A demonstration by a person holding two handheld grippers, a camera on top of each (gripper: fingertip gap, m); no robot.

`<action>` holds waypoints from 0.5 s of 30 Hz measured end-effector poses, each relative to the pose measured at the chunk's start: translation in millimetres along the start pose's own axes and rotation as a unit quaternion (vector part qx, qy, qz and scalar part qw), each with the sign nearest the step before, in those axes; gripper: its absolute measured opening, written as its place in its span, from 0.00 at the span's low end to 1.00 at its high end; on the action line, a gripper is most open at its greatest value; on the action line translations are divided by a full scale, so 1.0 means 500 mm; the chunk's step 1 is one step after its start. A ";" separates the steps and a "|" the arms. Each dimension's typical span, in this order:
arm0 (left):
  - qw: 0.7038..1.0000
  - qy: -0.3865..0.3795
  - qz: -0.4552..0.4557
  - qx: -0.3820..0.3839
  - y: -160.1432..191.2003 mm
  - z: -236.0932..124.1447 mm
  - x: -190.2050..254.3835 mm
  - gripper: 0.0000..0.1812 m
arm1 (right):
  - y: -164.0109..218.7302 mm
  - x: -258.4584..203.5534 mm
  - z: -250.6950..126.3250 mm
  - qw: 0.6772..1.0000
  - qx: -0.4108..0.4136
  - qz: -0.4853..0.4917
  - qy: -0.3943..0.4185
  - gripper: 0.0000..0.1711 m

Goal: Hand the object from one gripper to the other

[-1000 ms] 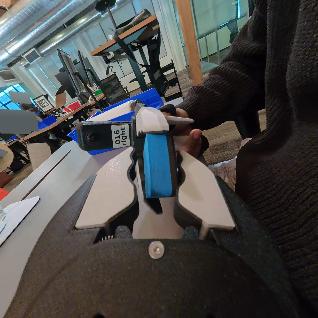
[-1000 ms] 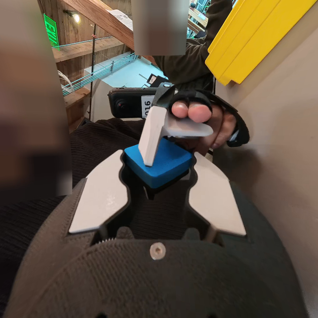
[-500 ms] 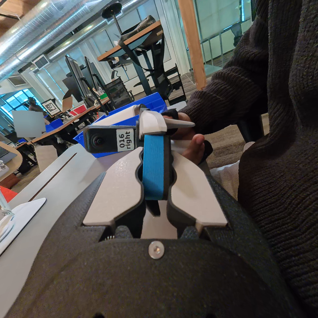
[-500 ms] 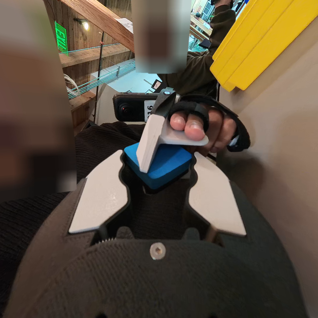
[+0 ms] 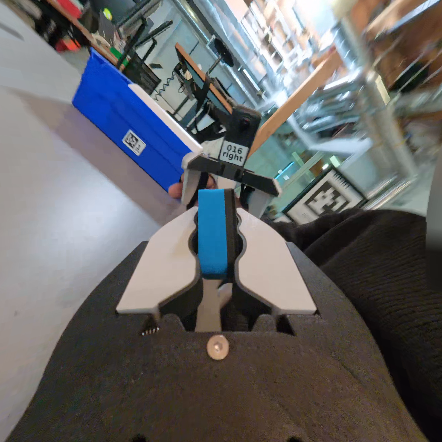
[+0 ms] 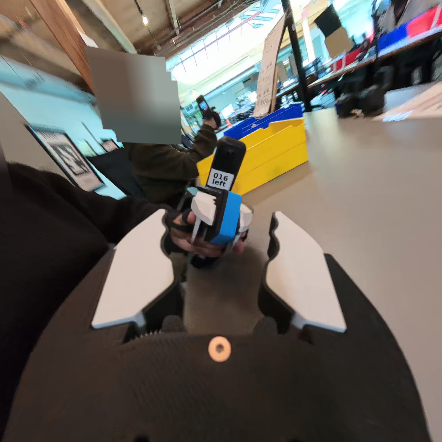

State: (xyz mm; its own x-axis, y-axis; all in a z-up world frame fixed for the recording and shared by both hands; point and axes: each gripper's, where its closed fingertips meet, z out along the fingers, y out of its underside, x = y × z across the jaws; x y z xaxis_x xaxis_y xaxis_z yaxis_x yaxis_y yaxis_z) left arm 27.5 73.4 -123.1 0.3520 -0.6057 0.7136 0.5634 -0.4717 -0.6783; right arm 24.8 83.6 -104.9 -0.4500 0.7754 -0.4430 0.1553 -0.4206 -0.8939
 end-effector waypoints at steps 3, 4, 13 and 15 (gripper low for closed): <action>0.994 0.036 -0.105 0.022 -0.004 -0.005 -0.008 0.14 | 0.009 -0.004 0.003 0.991 -0.028 -0.129 0.035 0.45; 0.990 0.047 -0.131 0.030 -0.006 -0.007 -0.009 0.14 | 0.018 -0.006 0.007 0.983 -0.042 -0.173 0.045 0.43; 0.975 0.100 -0.198 -0.028 0.037 0.018 0.018 0.13 | 0.086 -0.019 0.041 0.920 -0.128 -0.360 0.082 0.52; 0.973 0.107 -0.201 -0.036 0.045 0.025 0.027 0.14 | 0.092 -0.019 0.044 0.923 -0.132 -0.352 0.079 0.56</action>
State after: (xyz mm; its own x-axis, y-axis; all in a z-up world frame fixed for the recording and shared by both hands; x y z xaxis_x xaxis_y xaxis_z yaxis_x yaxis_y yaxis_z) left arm 54.1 62.6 -126.8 -0.0553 -0.4788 0.8762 0.5670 -0.7374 -0.3672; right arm 16.9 46.5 -140.4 -0.3905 0.8805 0.2689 0.0916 0.3278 -0.9403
